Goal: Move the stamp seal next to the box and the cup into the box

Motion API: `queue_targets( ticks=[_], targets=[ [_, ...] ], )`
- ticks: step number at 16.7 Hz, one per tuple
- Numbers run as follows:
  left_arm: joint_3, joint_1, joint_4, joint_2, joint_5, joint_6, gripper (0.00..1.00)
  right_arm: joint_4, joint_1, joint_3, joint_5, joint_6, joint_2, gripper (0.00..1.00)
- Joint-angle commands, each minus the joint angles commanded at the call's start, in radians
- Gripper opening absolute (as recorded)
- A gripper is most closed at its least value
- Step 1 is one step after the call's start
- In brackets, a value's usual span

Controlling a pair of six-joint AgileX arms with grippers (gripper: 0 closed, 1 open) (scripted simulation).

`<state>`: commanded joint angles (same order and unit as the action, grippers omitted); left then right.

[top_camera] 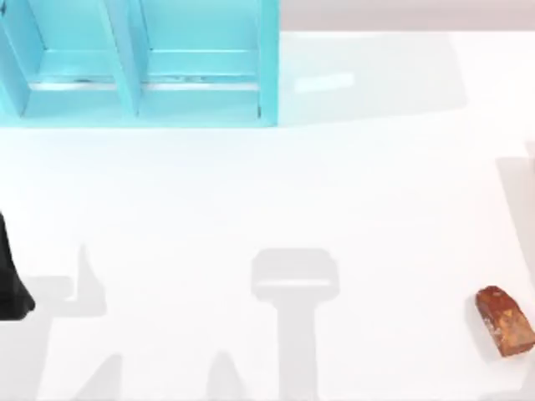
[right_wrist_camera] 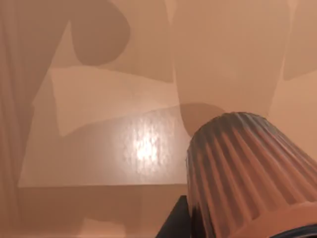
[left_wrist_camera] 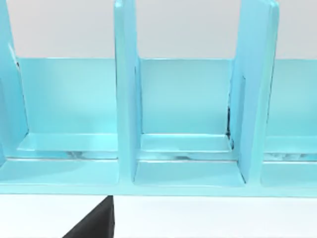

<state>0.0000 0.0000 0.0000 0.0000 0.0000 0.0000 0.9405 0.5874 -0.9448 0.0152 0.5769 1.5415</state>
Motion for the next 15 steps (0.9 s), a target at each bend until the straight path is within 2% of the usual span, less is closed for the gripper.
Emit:
queue_targets(
  ticks=[9, 15],
  targets=[
    [0.0, 0.0, 0.0, 0.0, 0.0, 0.0, 1.0, 0.0, 0.0, 0.0, 0.0, 0.0, 0.0, 0.98],
    [0.0, 0.0, 0.0, 0.0, 0.0, 0.0, 1.0, 0.0, 0.0, 0.0, 0.0, 0.0, 0.0, 1.0]
  ],
)
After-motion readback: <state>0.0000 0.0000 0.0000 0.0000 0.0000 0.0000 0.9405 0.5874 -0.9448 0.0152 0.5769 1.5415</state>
